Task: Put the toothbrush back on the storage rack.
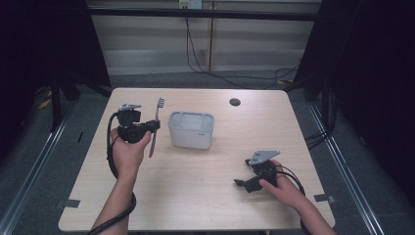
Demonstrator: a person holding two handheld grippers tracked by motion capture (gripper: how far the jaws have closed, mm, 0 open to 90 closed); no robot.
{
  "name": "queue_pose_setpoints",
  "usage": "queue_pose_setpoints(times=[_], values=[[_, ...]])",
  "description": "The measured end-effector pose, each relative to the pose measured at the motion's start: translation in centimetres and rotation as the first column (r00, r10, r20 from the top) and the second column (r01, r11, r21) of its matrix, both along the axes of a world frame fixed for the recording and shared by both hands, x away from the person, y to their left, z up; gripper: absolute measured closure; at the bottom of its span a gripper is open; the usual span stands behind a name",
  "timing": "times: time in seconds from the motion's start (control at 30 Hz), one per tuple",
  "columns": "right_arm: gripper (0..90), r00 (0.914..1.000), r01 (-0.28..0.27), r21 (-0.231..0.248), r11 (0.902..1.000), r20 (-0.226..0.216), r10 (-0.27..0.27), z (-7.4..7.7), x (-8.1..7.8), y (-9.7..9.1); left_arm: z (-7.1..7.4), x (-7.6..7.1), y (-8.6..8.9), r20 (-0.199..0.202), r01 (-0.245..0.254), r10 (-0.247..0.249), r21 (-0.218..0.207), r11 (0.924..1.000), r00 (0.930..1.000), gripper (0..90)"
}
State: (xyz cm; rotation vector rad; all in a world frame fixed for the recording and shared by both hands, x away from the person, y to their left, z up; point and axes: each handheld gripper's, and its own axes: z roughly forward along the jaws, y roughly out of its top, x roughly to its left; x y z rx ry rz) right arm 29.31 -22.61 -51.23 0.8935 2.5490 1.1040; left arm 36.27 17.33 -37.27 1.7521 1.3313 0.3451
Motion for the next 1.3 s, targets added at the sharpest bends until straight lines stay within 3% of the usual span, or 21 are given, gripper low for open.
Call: queue_pose_setpoints(times=[0.2,1.3], values=[[10.2,1.0,0.001,0.0,1.0,-0.001,-0.001,0.0,0.0,0.0,0.6,0.3,-0.4,0.045,-0.008,0.008,-0.006,1.0,0.999,79.8],[10.2,1.0,0.002,0.002,1.0,0.001,-0.002,0.0,0.0,0.0,2.5,2.1,-2.3,0.144,-0.013,0.021,-0.055,0.9984,0.9893,79.7]])
